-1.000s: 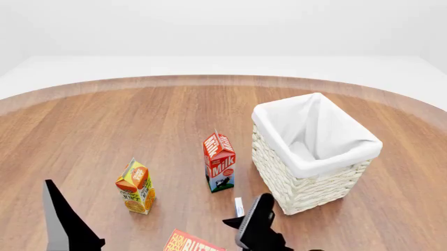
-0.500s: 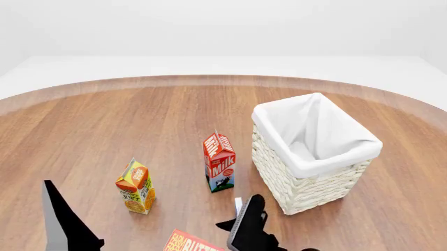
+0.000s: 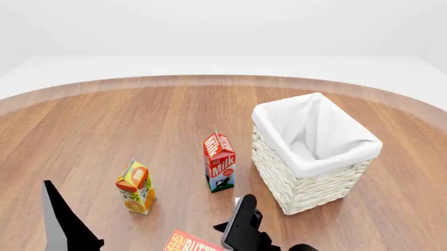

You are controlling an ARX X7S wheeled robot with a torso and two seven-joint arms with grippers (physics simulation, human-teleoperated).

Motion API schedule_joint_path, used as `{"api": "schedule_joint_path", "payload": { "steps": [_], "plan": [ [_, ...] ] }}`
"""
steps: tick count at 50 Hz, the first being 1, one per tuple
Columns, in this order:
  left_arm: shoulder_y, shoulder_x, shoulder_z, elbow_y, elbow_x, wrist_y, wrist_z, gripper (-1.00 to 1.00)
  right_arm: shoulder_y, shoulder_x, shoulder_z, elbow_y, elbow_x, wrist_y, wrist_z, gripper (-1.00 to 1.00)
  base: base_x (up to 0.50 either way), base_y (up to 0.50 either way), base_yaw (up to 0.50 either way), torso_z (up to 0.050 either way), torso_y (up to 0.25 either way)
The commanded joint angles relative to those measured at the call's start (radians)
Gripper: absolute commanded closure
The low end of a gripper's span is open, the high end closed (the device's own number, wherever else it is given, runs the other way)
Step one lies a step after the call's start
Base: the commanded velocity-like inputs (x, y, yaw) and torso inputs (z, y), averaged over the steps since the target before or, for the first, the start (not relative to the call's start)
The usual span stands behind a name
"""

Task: Pick up the cream cheese box and the butter, and put them in the basket.

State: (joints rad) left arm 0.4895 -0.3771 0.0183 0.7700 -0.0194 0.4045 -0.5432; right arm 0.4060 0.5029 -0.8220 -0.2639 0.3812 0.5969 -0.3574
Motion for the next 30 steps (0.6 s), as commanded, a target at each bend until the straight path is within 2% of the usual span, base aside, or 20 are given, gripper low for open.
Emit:
{"api": "schedule_joint_path", "payload": {
  "steps": [1,30],
  "plan": [
    [-0.004,-0.003,0.001,-0.001,-0.003,-0.003,-0.003,-1.0,0.023,-0.029,-0.023,0.058,-0.014,0.011,-0.008,-1.0,0.0,0.0,0.0,0.0,0.0],
    [0.0,-0.01,0.004,-0.003,-0.006,0.004,-0.009,-1.0,0.054,-0.08,-0.075,0.182,-0.047,0.011,-0.025,-1.0,0.0,0.0,0.0,0.0,0.0]
  ]
}}
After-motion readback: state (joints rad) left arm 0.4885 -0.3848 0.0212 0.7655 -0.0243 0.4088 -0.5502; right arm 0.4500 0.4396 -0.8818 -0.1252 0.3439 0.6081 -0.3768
